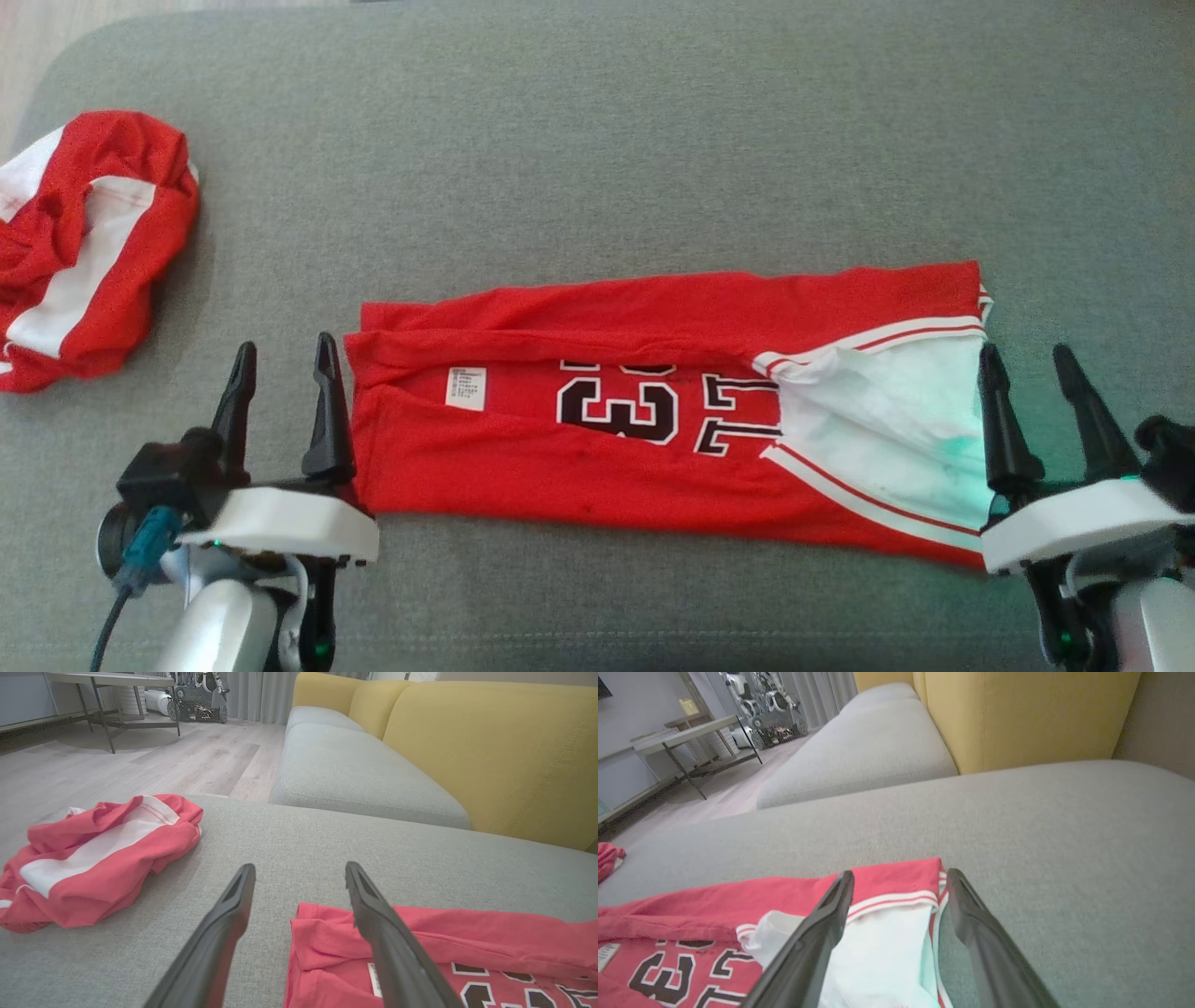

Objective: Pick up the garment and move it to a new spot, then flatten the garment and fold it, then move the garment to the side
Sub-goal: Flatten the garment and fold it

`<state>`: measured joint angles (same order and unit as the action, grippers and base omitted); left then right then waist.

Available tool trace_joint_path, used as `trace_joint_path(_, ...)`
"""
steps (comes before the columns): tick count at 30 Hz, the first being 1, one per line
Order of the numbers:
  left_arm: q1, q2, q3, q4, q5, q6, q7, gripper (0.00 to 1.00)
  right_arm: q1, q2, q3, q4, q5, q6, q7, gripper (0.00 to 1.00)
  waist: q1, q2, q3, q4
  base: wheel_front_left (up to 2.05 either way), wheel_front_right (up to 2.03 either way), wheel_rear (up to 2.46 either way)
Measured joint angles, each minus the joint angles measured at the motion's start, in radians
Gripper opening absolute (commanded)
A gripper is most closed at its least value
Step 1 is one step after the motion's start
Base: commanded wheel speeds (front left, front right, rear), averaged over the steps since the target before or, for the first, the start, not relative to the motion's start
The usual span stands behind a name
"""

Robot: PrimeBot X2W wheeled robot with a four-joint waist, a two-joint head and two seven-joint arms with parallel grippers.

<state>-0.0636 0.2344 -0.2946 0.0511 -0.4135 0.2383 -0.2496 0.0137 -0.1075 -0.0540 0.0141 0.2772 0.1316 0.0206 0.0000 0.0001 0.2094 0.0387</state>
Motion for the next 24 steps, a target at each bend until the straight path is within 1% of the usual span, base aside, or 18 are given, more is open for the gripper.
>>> trace_joint_path(4, -0.003, -0.016, 0.005, -0.009, 0.016, -0.010, 0.000, 1.00, -0.005, -0.005, -0.016, 0.098, -0.003, 0.000, 0.002, 1.00, 0.0000, 0.0000, 0.007, 0.016, 0.00, 0.00, 0.00)
trace_joint_path(9, -0.021, -0.033, 0.010, -0.014, 0.035, -0.029, 0.000, 1.00, -0.022, -0.016, -0.039, 0.208, -0.016, 0.000, 0.049, 1.00, 0.0000, 0.0000, 0.019, 0.040, 0.00, 0.00, 0.00)
trace_joint_path(17, -0.033, -0.057, 0.023, -0.014, 0.053, -0.049, 0.000, 1.00, -0.063, -0.016, -0.037, 0.282, -0.023, 0.000, 0.133, 1.00, 0.0000, 0.0000, 0.031, 0.058, 0.00, 0.00, 0.00)
trace_joint_path(20, -0.033, -0.072, 0.036, -0.010, 0.060, -0.062, 0.000, 1.00, -0.067, -0.011, -0.045, 0.286, -0.020, 0.000, 0.172, 1.00, 0.0000, 0.0000, 0.031, 0.063, 0.00, 0.00, 0.00)
trace_joint_path(21, -0.033, -0.076, 0.040, -0.008, 0.060, -0.064, 0.000, 1.00, -0.067, -0.009, -0.045, 0.286, -0.017, 0.000, 0.184, 0.00, 0.0000, 0.0000, 0.031, 0.063, 0.00, 0.00, 0.00)
trace_joint_path(24, -0.033, -0.081, 0.051, -0.003, 0.073, -0.072, 0.000, 1.00, -0.066, -0.005, -0.042, 0.276, 0.001, 0.000, 0.223, 0.00, 0.0000, 0.0000, 0.030, 0.061, 0.00, 0.00, 0.00)
